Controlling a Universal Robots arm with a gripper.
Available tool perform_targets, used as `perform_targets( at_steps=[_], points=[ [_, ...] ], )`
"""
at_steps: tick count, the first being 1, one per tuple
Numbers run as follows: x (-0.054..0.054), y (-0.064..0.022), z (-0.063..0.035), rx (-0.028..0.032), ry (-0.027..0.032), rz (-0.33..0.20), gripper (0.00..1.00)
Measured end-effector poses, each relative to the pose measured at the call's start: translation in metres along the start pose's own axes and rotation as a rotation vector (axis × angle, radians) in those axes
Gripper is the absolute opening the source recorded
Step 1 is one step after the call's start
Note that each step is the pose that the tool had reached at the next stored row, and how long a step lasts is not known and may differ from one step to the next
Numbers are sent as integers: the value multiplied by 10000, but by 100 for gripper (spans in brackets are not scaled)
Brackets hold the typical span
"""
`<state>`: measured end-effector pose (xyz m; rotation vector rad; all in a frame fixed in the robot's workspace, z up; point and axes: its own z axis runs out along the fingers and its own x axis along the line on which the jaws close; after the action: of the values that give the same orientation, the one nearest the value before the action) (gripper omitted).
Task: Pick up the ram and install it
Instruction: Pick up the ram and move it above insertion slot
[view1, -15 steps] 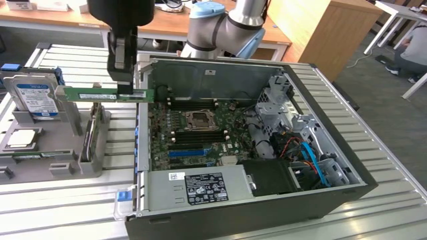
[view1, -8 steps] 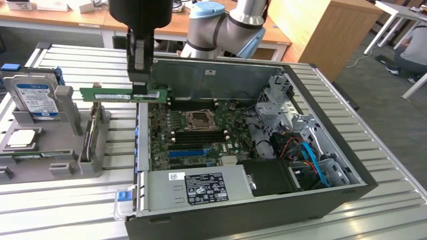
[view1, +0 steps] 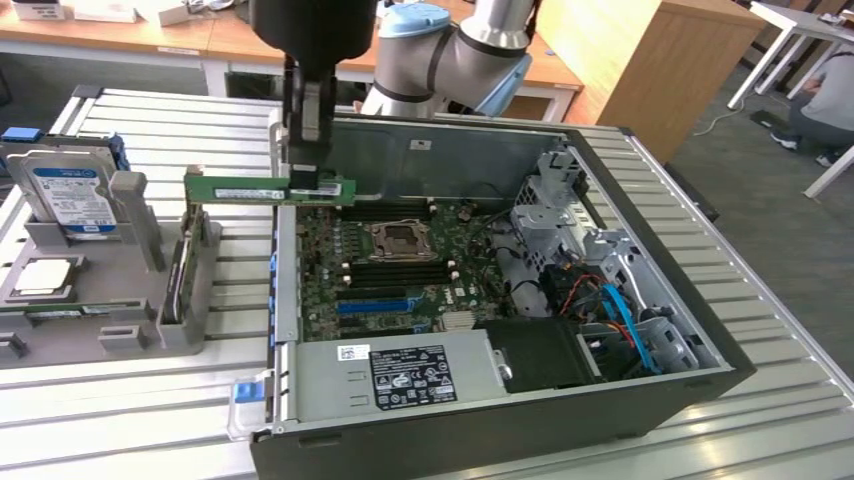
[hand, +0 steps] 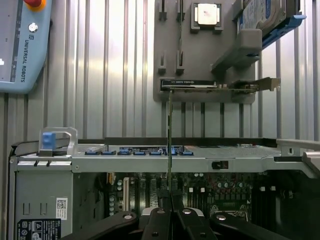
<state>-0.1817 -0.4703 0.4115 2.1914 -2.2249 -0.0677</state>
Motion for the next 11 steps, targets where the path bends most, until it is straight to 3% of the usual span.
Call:
perform_targets(
  at_steps=[11],
  points=[
    [-5, -304, -13, 0, 0, -2, 11]
  ],
)
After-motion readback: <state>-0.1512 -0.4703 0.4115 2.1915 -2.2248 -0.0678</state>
